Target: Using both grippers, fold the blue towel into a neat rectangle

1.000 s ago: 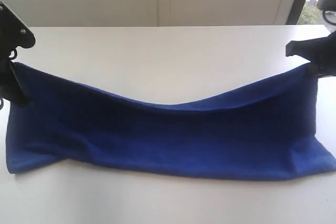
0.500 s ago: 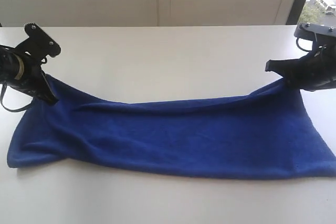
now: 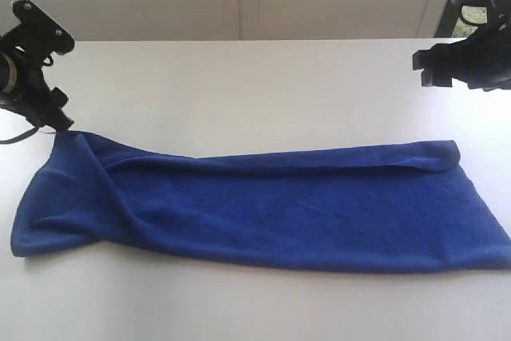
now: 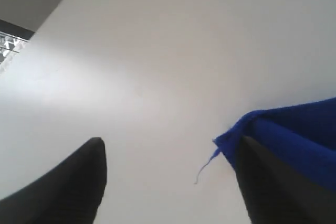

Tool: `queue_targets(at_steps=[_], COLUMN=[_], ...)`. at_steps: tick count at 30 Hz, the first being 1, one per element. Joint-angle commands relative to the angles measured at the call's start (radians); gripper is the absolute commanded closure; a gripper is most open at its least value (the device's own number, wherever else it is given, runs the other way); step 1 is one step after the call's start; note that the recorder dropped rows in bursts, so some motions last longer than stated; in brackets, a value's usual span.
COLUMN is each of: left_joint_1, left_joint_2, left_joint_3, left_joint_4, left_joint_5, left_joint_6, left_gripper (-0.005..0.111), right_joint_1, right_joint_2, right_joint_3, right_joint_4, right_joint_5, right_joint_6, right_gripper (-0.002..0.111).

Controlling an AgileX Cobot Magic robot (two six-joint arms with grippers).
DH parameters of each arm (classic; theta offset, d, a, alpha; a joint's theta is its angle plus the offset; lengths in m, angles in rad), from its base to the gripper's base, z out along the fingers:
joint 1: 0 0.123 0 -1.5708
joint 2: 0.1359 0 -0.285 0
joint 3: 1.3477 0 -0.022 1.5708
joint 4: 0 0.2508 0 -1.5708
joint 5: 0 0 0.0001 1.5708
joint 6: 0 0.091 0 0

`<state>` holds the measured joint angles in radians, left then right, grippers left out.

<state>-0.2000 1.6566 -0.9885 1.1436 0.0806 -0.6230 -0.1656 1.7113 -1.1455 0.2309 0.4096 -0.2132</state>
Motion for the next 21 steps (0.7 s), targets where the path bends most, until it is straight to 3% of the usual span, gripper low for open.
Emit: queue_targets(at_steps=[1, 3, 5, 7, 12, 15, 17, 21], left_joint_1=[0.002, 0.000, 0.000, -0.001, -0.044, -0.061, -0.061, -0.061], left_joint_2=[-0.076, -0.096, -0.103, -0.103, -0.090, -0.057, -0.020, 0.009], left_joint_3=[-0.002, -0.002, -0.002, 0.000, 0.038, 0.052, 0.052, 0.052], left_joint_4=[0.010, -0.023, -0.115, -0.197, -0.279, -0.284, -0.284, -0.284], left_joint_5=[0.067, 0.100, 0.124, 0.151, 0.144, 0.149, 0.152, 0.127], left_joint_6=[0.003, 0.003, 0.003, 0.003, 0.246, 0.259, 0.259, 0.260], left_gripper=[0.036, 0.052, 0.082, 0.106, 0.107, 0.107, 0.107, 0.107], right_joint_1=[-0.005, -0.005, -0.005, -0.005, 0.007, 0.007, 0.007, 0.007], right_joint_2=[-0.067, -0.074, -0.069, -0.070, -0.057, -0.029, 0.010, 0.023], right_joint_3=[-0.008, -0.008, -0.008, -0.005, -0.005, -0.005, -0.005, -0.005], right_joint_4=[-0.004, -0.004, -0.028, -0.094, -0.131, -0.141, -0.260, -0.367], right_joint_5=[0.114, 0.184, 0.252, 0.276, 0.281, 0.311, 0.327, 0.213], right_joint_6=[-0.143, -0.158, -0.158, -0.163, -0.236, -0.156, -0.053, -0.215], right_gripper=[0.056, 0.079, 0.101, 0.108, 0.103, 0.097, 0.088, 0.077])
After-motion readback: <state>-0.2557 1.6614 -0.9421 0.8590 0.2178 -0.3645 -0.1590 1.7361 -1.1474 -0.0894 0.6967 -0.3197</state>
